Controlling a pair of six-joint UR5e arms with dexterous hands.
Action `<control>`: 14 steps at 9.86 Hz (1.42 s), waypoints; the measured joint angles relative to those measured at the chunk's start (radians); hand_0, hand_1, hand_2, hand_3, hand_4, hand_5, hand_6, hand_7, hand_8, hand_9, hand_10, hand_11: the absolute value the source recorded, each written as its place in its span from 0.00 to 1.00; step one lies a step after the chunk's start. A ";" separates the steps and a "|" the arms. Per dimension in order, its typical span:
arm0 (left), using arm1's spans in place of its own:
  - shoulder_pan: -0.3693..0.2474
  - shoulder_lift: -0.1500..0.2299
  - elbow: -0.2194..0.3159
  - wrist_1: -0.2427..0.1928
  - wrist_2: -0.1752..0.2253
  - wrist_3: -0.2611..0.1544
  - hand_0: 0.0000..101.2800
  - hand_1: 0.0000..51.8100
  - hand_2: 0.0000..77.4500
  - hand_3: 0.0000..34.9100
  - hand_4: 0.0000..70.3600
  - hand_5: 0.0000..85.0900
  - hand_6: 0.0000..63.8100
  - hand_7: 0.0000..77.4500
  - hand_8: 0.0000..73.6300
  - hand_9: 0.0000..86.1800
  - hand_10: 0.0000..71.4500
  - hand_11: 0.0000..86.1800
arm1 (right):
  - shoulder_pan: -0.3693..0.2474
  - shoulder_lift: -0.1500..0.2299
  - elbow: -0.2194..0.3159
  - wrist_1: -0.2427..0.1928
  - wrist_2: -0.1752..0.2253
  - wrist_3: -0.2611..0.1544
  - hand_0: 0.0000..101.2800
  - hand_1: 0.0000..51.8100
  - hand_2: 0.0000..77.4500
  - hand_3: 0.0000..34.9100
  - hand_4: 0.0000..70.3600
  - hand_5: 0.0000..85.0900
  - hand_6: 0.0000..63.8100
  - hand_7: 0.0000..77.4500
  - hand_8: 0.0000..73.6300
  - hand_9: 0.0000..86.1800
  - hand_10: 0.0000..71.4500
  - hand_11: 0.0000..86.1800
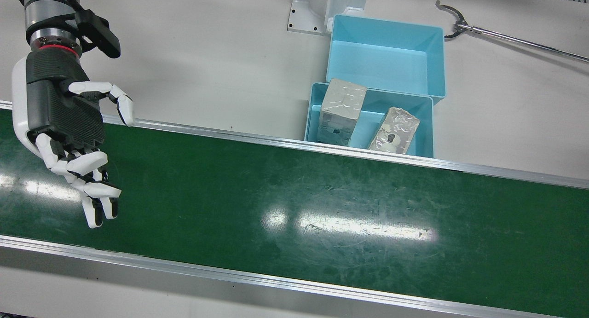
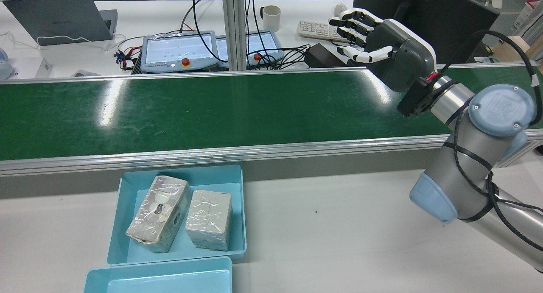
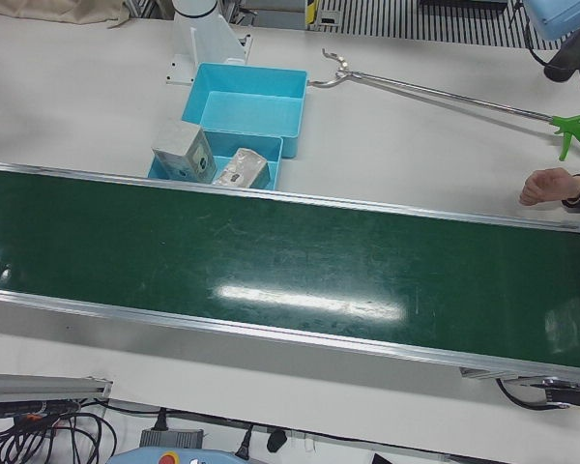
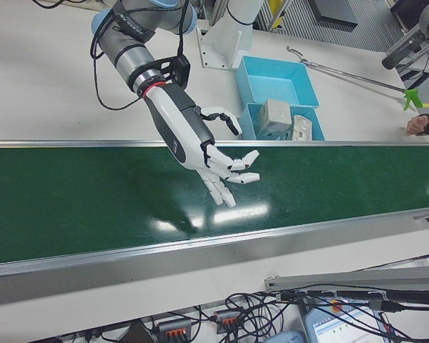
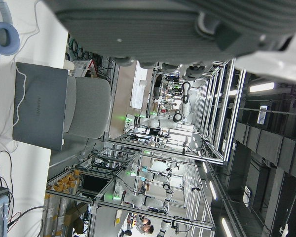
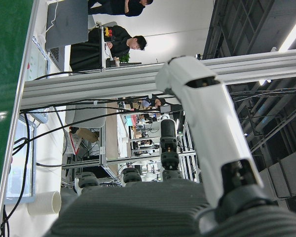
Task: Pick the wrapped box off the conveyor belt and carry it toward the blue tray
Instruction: 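Lower the open right hand toward the conveyor belt surface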
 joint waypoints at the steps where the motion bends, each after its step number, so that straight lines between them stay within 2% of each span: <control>1: 0.000 0.000 0.000 0.000 0.000 0.000 0.00 0.00 0.01 0.00 0.00 0.01 0.00 0.01 0.00 0.00 0.01 0.00 | 0.007 0.000 0.002 0.000 -0.002 0.000 0.56 0.56 0.54 0.67 0.19 0.48 0.08 0.32 0.01 0.07 0.03 0.05; 2: 0.000 0.000 0.000 0.000 0.000 0.000 0.00 0.00 0.01 0.00 0.00 0.01 0.00 0.01 0.00 0.00 0.01 0.00 | 0.009 0.000 0.001 0.000 -0.003 0.000 0.56 0.56 0.53 0.67 0.19 0.48 0.08 0.32 0.00 0.07 0.01 0.04; 3: 0.000 0.000 0.000 0.000 0.000 0.000 0.00 0.00 0.01 0.00 0.00 0.01 0.01 0.00 0.00 0.00 0.01 0.00 | 0.010 -0.001 0.002 0.001 -0.004 0.000 0.56 0.57 0.53 0.78 0.18 0.45 0.08 0.32 0.00 0.07 0.01 0.04; 5: 0.000 0.000 0.000 0.000 0.000 0.000 0.00 0.00 0.01 0.00 0.00 0.01 0.01 0.00 0.00 0.00 0.01 0.00 | 0.017 -0.001 0.006 0.001 -0.005 0.000 0.56 0.57 0.51 0.76 0.19 0.44 0.08 0.32 0.00 0.07 0.01 0.04; 6: 0.000 0.000 0.000 0.000 0.000 0.000 0.00 0.00 0.01 0.00 0.00 0.01 0.01 0.00 0.00 0.00 0.01 0.00 | 0.021 -0.001 0.007 0.001 -0.006 0.000 0.55 0.52 0.47 0.78 0.19 0.44 0.08 0.32 0.00 0.07 0.01 0.04; 7: 0.000 0.000 0.000 0.000 0.000 0.000 0.00 0.00 0.01 0.00 0.00 0.01 0.01 0.01 0.00 0.00 0.01 0.00 | 0.021 -0.002 0.008 0.001 -0.006 0.000 0.55 0.52 0.47 0.78 0.19 0.44 0.08 0.32 0.00 0.07 0.01 0.04; 8: 0.000 0.000 0.000 0.000 0.000 0.000 0.00 0.00 0.01 0.00 0.00 0.01 0.01 0.00 0.00 0.00 0.01 0.00 | 0.016 -0.002 0.007 0.002 -0.006 0.000 0.55 0.54 0.46 0.82 0.18 0.43 0.07 0.32 0.01 0.07 0.01 0.04; 10: 0.000 0.000 0.000 0.000 0.000 0.000 0.00 0.00 0.01 0.00 0.00 0.01 0.01 0.00 0.00 0.00 0.01 0.00 | -0.009 -0.005 -0.005 0.038 -0.007 0.001 0.55 0.54 0.46 0.82 0.15 0.40 0.07 0.31 0.01 0.07 0.00 0.03; 11: 0.000 0.000 0.000 0.000 0.000 0.000 0.00 0.00 0.01 0.00 0.00 0.01 0.00 0.01 0.00 0.00 0.01 0.00 | -0.014 -0.006 -0.013 0.063 -0.009 0.000 0.55 0.43 0.39 0.82 0.19 0.42 0.07 0.32 0.02 0.08 0.00 0.03; 12: 0.000 0.000 0.000 0.000 0.000 0.000 0.00 0.00 0.01 0.00 0.00 0.01 0.01 0.00 0.00 0.00 0.01 0.00 | -0.017 -0.007 -0.026 0.079 -0.011 0.000 0.55 0.43 0.39 0.82 0.19 0.42 0.07 0.32 0.02 0.08 0.00 0.03; 13: 0.000 0.000 0.000 0.000 0.000 0.000 0.00 0.00 0.01 0.00 0.00 0.01 0.01 0.00 0.00 0.00 0.01 0.00 | -0.019 -0.007 -0.038 0.086 -0.012 -0.001 0.54 0.47 0.37 0.63 0.25 0.46 0.12 0.37 0.02 0.09 0.03 0.06; 14: 0.000 0.000 0.000 0.000 0.000 0.000 0.00 0.00 0.01 0.00 0.00 0.01 0.01 0.00 0.00 0.00 0.01 0.00 | -0.016 -0.007 -0.047 0.089 -0.013 -0.001 0.54 0.41 0.33 0.52 0.25 0.46 0.12 0.37 0.03 0.09 0.02 0.03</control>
